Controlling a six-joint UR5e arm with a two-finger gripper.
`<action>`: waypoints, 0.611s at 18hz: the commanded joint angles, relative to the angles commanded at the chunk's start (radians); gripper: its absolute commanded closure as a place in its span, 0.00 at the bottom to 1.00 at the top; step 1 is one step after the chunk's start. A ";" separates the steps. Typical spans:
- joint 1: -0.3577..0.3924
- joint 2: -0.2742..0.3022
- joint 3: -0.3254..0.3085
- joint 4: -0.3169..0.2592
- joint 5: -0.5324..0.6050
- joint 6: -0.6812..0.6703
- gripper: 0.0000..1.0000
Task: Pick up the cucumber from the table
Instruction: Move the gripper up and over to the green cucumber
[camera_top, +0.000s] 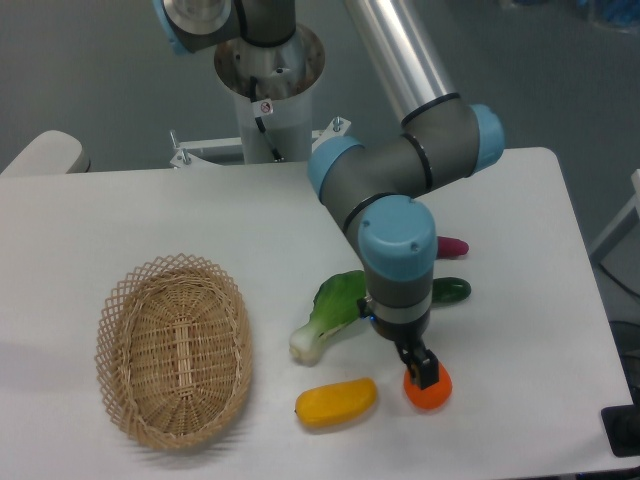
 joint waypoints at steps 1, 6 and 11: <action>0.008 0.003 -0.002 -0.002 0.000 0.024 0.00; 0.046 0.011 -0.037 0.002 0.000 0.167 0.00; 0.072 0.006 -0.086 0.015 0.000 0.243 0.00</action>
